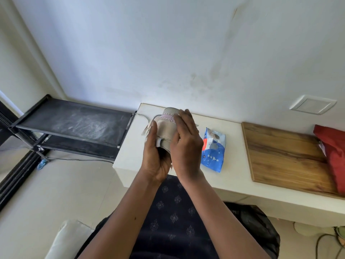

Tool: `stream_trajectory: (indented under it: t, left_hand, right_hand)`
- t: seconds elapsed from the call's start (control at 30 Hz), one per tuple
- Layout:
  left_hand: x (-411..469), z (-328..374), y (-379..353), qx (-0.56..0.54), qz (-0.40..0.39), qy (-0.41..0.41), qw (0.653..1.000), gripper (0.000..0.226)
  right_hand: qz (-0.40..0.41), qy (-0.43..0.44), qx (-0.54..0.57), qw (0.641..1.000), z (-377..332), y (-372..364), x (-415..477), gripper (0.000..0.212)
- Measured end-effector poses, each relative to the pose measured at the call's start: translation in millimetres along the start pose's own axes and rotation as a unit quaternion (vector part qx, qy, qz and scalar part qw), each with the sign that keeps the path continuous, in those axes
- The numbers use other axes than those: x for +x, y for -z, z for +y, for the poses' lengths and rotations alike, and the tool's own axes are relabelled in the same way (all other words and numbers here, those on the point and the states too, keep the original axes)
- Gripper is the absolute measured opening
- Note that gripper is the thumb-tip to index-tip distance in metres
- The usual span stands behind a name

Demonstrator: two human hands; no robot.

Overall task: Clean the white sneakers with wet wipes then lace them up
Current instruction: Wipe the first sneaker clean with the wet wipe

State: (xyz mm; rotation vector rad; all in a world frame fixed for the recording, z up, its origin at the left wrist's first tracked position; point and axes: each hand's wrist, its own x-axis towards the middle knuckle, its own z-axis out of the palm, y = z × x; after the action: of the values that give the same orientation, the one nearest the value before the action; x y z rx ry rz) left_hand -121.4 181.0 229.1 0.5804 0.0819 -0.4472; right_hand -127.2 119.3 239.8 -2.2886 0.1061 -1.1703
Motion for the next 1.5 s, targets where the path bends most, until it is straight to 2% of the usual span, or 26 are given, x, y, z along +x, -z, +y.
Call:
stream_trajectory:
  t: [0.13,0.23,0.3,0.37,0.43,0.5,0.57,0.7,0.8,0.93,1.03,1.1,1.17,1.23,1.33,1.5]
  left_hand:
    - [-0.3,-2.9,-3.6,0.109,-0.022,0.029,0.993,0.073]
    - [-0.2,-6.0,-3.6,0.187,-0.001,0.047,0.981,0.066]
    - [3.7,-3.8,-0.5,0.193,-0.001,0.040,0.980,0.066]
    - [8.5,1.4,2.0,0.157,-0.021,0.034,0.987,0.072]
    - [12.9,7.0,3.6,0.101,-0.036,0.032,0.994,0.079]
    - [14.0,10.1,5.6,0.059,-0.032,0.035,0.997,0.082]
    - [11.4,8.7,7.7,0.042,-0.028,0.036,0.998,0.088]
    - [7.2,4.8,6.7,0.063,-0.021,0.043,0.997,0.100]
    - [8.1,2.5,9.3,0.061,-0.036,0.052,0.996,0.115]
    - [11.3,-1.1,18.2,0.020,-0.037,0.053,0.998,0.090]
    - [12.3,3.3,20.2,0.034,-0.001,0.020,0.999,0.061]
    - [12.4,5.1,20.7,0.047,0.010,0.008,0.999,0.060]
    - [11.8,3.4,21.4,0.066,0.021,0.006,0.998,0.071]
    - [11.1,-0.4,21.2,0.075,0.042,0.017,0.996,0.089]
    - [11.3,-6.5,20.1,0.051,0.044,0.009,0.998,0.105]
    - [15.3,-8.9,30.3,-0.006,0.007,0.009,1.000,0.115]
  right_hand:
    - [-0.017,-0.031,0.007,0.999,22.0,5.0,7.2,0.034]
    - [-0.038,-0.060,0.026,0.997,34.2,10.6,11.4,0.031]
    - [-0.044,-0.070,0.056,0.995,36.7,13.5,10.9,0.033]
    - [-0.088,-0.066,0.089,0.990,35.8,13.3,5.7,0.043]
    - [-0.130,-0.005,0.102,0.986,37.8,10.2,-2.8,0.045]
    - [-0.109,0.056,0.103,0.987,45.1,6.1,-7.9,0.034]
    - [-0.062,0.075,0.098,0.990,50.6,3.9,-7.4,0.027]
    - [0.001,0.048,0.092,0.995,53.4,0.3,-6.4,0.037]
    - [0.019,0.044,0.088,0.995,54.6,-0.2,-9.5,0.031]
    - [0.003,0.057,0.070,0.996,60.9,5.9,-16.9,0.022]
    - [-0.052,0.018,0.054,0.997,67.1,6.7,-25.6,0.036]
    - [-0.066,-0.030,0.044,0.996,65.9,5.5,-29.5,0.039]
    - [-0.040,-0.079,0.041,0.995,56.2,2.6,-23.3,0.037]
    - [-0.009,-0.094,0.057,0.994,39.4,-0.5,-11.0,0.031]
    - [-0.016,-0.006,0.066,0.998,21.1,-3.7,0.2,0.022]
    - [-0.066,0.058,0.037,0.995,38.6,-2.4,-8.5,0.032]
